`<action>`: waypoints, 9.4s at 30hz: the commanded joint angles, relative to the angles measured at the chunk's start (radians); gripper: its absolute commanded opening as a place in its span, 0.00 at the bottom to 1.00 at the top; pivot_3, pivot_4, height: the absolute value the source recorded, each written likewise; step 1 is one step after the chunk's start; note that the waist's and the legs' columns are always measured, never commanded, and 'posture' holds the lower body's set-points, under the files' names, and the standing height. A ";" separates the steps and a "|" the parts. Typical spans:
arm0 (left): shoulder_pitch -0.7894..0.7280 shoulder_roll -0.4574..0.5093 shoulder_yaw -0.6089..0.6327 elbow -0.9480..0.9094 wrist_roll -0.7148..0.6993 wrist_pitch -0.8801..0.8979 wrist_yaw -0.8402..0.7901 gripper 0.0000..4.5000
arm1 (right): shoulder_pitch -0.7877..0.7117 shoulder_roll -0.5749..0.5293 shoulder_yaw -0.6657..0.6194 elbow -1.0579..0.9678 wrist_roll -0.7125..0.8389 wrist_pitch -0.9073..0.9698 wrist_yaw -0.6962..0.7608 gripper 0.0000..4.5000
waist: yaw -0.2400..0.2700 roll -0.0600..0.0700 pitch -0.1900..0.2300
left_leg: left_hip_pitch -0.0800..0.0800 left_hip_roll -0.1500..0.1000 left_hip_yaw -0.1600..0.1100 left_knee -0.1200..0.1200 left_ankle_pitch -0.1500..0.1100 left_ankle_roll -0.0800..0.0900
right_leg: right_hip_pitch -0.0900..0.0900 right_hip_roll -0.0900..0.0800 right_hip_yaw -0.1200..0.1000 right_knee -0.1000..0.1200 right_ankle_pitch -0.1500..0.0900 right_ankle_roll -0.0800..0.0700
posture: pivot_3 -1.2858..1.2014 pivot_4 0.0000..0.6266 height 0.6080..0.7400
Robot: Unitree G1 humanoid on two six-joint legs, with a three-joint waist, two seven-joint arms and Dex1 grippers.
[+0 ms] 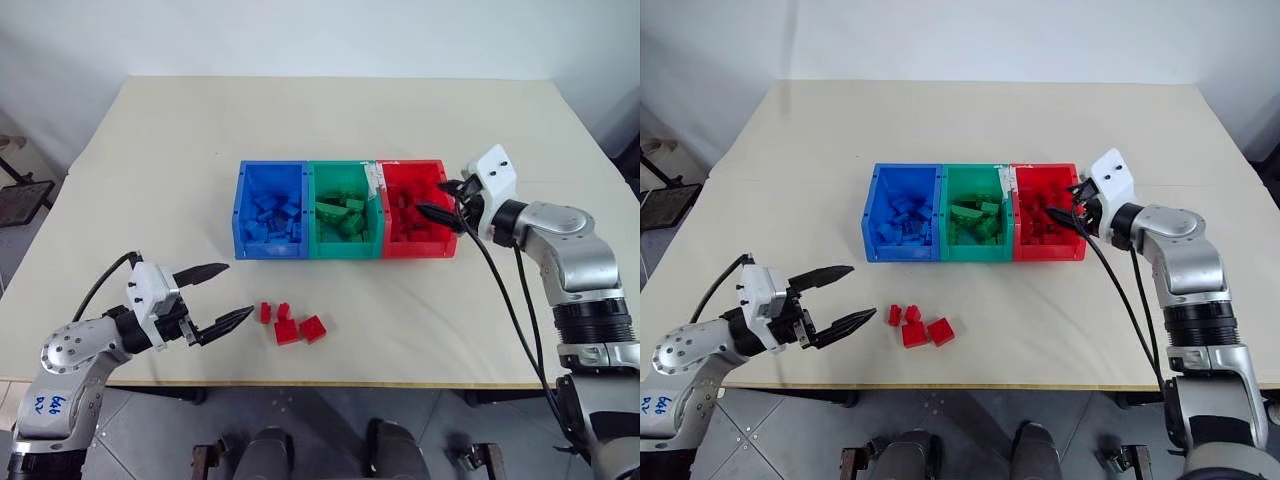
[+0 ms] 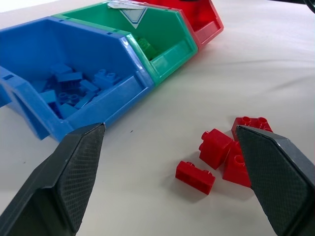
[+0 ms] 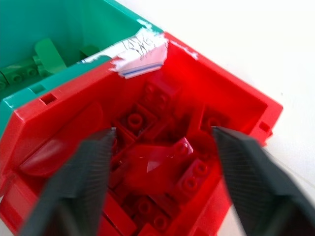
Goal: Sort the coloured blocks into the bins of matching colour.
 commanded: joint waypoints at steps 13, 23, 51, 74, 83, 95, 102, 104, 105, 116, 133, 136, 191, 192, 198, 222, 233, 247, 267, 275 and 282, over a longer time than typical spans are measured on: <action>0.002 0.192 0.034 0.215 0.101 -0.123 -0.184 1.00 | 0.494 -0.178 -0.182 -0.325 0.255 -0.279 0.503 0.99 | -0.001 0.000 0.000 | 0.002 0.001 0.003 0.000 0.000 0.000 | 0.001 0.000 0.000 -0.001 0.000 0.000 | 0.52 0.24 1.00; -0.087 0.166 -0.151 -0.005 0.039 0.014 -0.223 1.00 | 0.629 -0.193 -0.226 -0.426 0.277 -0.265 0.476 0.99 | 0.018 0.000 0.000 | 0.001 0.001 0.002 0.001 0.000 0.000 | 0.001 0.000 0.000 0.000 0.000 0.000 | 0.52 0.24 1.00; -0.707 0.017 -0.851 -0.133 0.289 0.770 -0.003 0.91 | 0.838 -0.255 -0.356 -0.567 0.282 -0.224 0.440 1.00 | 0.034 0.000 0.001 | 0.000 0.000 0.001 0.002 0.000 0.001 | 0.002 0.000 0.000 -0.001 0.000 0.000 | 0.52 0.24 1.00; -0.822 -0.372 -0.520 0.165 0.220 0.396 0.122 0.33 | 0.898 -0.071 -0.507 -0.667 0.352 -0.178 0.148 1.00 | 0.042 -0.002 0.001 | -0.001 -0.001 0.001 0.004 0.000 0.001 | 0.002 0.000 0.000 -0.001 0.000 0.000 | 0.52 0.24 1.00; -1.146 -0.691 -0.496 0.904 0.388 -0.105 0.315 0.33 | 0.982 0.076 -0.574 -0.765 0.344 -0.192 -0.060 1.00 | 0.065 -0.002 0.002 | -0.001 -0.003 0.002 0.003 -0.001 0.002 | 0.003 -0.001 0.000 -0.003 0.000 0.000 | 0.52 0.24 1.00; -1.359 -0.780 -0.421 1.436 0.457 -0.399 0.281 0.62 | 1.078 0.150 -0.534 -0.842 0.311 -0.253 -0.108 1.00 | 0.056 -0.002 0.001 | -0.001 -0.003 0.004 0.002 -0.001 0.004 | 0.002 -0.001 0.000 -0.004 0.000 0.001 | 0.52 0.24 1.00; -1.292 -0.688 -0.393 1.341 0.450 -0.466 0.181 1.00 | 1.031 0.124 -0.488 -0.786 0.293 -0.288 -0.070 1.00 | 0.053 -0.001 0.001 | -0.001 -0.003 0.004 0.002 -0.001 0.004 | 0.002 -0.001 0.000 -0.004 0.001 0.001 | 0.52 0.24 1.00; -1.211 -0.626 -0.380 1.218 0.411 -0.463 0.080 1.00 | 0.996 0.102 -0.468 -0.755 0.289 -0.298 -0.043 1.00 | 0.034 0.000 0.001 | 0.000 -0.003 0.004 0.001 -0.001 0.004 | 0.002 -0.001 0.001 -0.004 0.001 0.001 | 0.52 0.24 1.00; -1.160 -0.589 -0.381 1.141 0.393 -0.466 0.025 1.00 | 0.978 0.090 -0.457 -0.742 0.290 -0.299 -0.028 1.00 | 0.029 0.000 0.000 | 0.000 -0.003 0.004 0.001 -0.001 0.004 | 0.002 -0.001 0.001 -0.003 0.001 0.001 | 0.52 0.24 1.00; -0.609 -0.126 -0.240 0.453 0.128 -0.178 -0.276 1.00 | 0.796 -0.073 -0.306 -0.629 0.277 -0.300 0.178 1.00 | 0.022 0.001 0.000 | 0.001 -0.001 0.001 0.003 -0.001 0.004 | 0.002 -0.001 0.000 0.001 0.001 0.001 | 0.52 0.24 1.00; -0.279 0.135 -0.180 0.185 0.135 -0.041 -0.282 1.00 | 0.633 -0.170 -0.186 -0.558 0.257 -0.249 0.308 1.00 | 0.028 -0.001 0.001 | 0.002 -0.001 0.001 0.003 -0.001 0.003 | 0.002 -0.002 -0.001 0.001 0.001 0.001 | 0.52 0.24 1.00; -0.353 0.083 -0.280 0.180 0.159 -0.005 -0.264 1.00 | 0.656 -0.177 -0.195 -0.581 0.261 -0.233 0.303 1.00 | 0.032 -0.001 0.001 | 0.002 -0.001 0.002 0.003 -0.001 0.003 | 0.002 -0.002 -0.001 0.002 0.001 0.001 | 0.52 0.24 1.00; -1.417 -0.726 -0.403 1.480 0.468 -0.407 0.246 0.20 | 1.077 0.145 -0.554 -0.824 0.278 -0.267 -0.131 1.00 | 0.042 -0.003 0.001 | 0.000 -0.004 0.005 0.000 -0.002 0.005 | 0.002 -0.002 0.000 -0.004 0.001 0.002 | 0.52 0.24 1.00; -1.425 -0.729 -0.395 1.503 0.471 -0.404 0.252 0.28 | 1.087 0.151 -0.551 -0.832 0.276 -0.272 -0.134 1.00 | 0.040 -0.003 0.001 | 0.000 -0.004 0.005 0.000 -0.002 0.005 | 0.002 -0.002 0.000 -0.004 0.001 0.002 | 0.52 0.24 1.00; -1.421 -0.714 -0.359 1.506 0.462 -0.457 0.167 0.70 | 1.117 0.158 -0.535 -0.835 0.270 -0.304 -0.114 1.00 | 0.035 -0.003 0.001 | 0.000 -0.004 0.005 0.001 -0.002 0.006 | 0.002 -0.003 0.000 -0.004 0.001 0.002 | 0.52 0.24 1.00; -0.284 0.082 0.004 0.348 0.144 -0.181 -0.269 0.99 | 0.610 -0.140 -0.145 -0.558 0.268 -0.274 0.335 1.00 | 0.018 -0.002 0.000 | 0.001 -0.002 0.001 0.004 -0.002 0.005 | 0.002 -0.003 -0.002 0.002 0.002 0.003 | 0.52 0.24 1.00; -0.101 0.151 -0.105 0.029 0.114 -0.005 -0.266 0.99 | 0.566 -0.154 -0.119 -0.496 0.235 -0.304 0.415 1.00 | 0.031 -0.002 0.000 | 0.001 -0.002 0.002 0.004 -0.002 0.005 | 0.002 -0.003 -0.002 0.001 0.002 0.002 | 0.52 0.24 1.00; -0.409 0.160 -0.586 -0.151 0.319 0.491 -0.120 0.99 | 0.768 -0.171 -0.222 -0.621 0.248 -0.261 0.336 1.00 | 0.030 -0.002 0.000 | 0.002 -0.002 0.003 0.003 -0.002 0.005 | 0.002 -0.003 -0.001 0.001 0.002 0.002 | 0.52 0.24 1.00; -0.523 0.050 -0.578 -0.072 0.257 0.416 -0.163 0.33 | 0.894 -0.151 -0.281 -0.694 0.247 -0.246 0.231 1.00 | 0.035 -0.002 0.000 | 0.001 -0.002 0.003 0.004 -0.002 0.005 | 0.002 -0.003 0.000 0.000 0.002 0.002 | 0.52 0.24 1.00; -0.809 -0.317 -0.496 0.304 0.301 0.192 0.074 0.33 | 0.980 0.004 -0.453 -0.766 0.295 -0.218 0.007 1.00 | 0.053 -0.003 0.000 | 0.000 -0.003 0.003 0.006 -0.002 0.005 | 0.003 -0.003 -0.001 0.000 0.002 0.002 | 0.52 0.24 1.00; -1.192 -0.656 -0.451 1.065 0.396 -0.174 0.279 0.33 | 1.107 0.110 -0.488 -0.873 0.290 -0.220 -0.104 1.00 | 0.064 -0.004 0.000 | -0.001 -0.004 0.004 0.006 -0.002 0.005 | 0.003 -0.003 -0.001 -0.003 0.002 0.003 | 0.52 0.24 1.00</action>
